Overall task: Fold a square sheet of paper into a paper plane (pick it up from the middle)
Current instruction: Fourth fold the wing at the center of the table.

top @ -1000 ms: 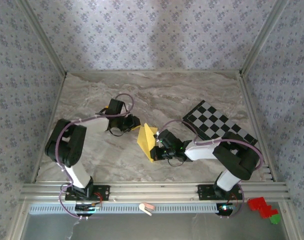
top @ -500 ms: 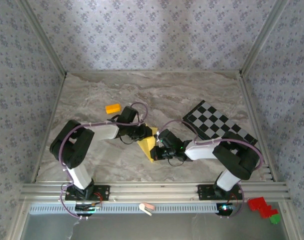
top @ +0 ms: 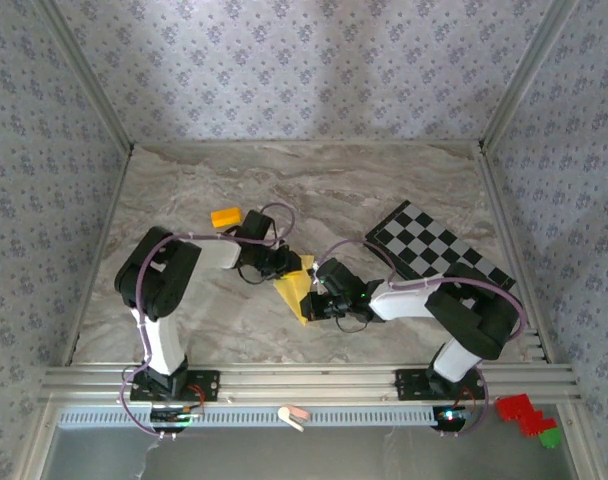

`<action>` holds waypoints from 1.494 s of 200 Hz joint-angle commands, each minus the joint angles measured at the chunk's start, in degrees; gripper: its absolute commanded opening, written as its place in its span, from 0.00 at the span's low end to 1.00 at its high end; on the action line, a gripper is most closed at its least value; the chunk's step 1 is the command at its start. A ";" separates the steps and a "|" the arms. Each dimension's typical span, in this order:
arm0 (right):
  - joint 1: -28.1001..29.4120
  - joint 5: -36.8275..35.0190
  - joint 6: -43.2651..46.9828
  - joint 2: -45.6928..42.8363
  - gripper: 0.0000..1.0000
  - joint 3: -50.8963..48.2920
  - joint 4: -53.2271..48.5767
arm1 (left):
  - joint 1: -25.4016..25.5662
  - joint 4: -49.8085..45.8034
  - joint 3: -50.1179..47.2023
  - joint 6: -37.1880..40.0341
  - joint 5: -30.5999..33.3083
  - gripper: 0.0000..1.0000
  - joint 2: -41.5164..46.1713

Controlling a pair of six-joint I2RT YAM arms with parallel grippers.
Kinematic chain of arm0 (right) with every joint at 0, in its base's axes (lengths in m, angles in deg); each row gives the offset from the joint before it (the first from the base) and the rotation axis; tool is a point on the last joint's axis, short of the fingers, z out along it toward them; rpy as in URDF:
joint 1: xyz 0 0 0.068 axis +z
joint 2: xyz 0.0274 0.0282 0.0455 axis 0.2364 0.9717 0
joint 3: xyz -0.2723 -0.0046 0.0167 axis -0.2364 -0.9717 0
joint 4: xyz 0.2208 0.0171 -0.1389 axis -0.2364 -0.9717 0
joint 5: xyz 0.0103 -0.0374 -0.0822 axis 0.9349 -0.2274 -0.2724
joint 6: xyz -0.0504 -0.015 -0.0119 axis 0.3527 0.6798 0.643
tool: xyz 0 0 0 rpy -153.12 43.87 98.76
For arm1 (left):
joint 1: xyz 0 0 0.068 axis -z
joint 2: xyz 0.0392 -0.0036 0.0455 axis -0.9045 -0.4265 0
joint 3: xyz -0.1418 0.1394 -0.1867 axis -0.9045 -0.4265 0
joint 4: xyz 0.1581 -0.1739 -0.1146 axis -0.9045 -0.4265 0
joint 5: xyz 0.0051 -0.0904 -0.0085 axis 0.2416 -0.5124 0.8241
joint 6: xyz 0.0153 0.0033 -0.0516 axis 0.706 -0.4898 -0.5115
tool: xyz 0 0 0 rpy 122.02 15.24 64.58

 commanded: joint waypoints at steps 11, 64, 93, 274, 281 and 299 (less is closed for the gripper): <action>0.57 -1.40 1.28 3.05 0.00 -2.38 -13.47 | -2.97 -3.06 4.70 4.05 -0.34 0.21 -2.39; 0.86 -1.40 1.46 3.01 0.00 -2.40 -13.65 | -6.98 -5.21 10.53 6.01 0.46 0.22 -7.57; 0.85 -1.49 1.46 2.44 0.00 -2.88 -13.68 | -8.24 -6.70 12.38 7.28 1.28 0.22 -8.53; -5.69 -1.85 8.56 -16.49 0.49 2.39 -17.48 | -8.92 -7.96 -8.82 5.38 5.20 0.42 24.07; -5.24 -1.91 8.70 -15.19 0.50 2.92 -16.99 | -8.91 -8.06 -8.87 5.40 5.18 0.42 24.15; -3.36 -2.40 9.13 -11.48 0.49 4.89 -16.67 | -8.90 -7.98 -9.29 5.20 5.16 0.42 24.27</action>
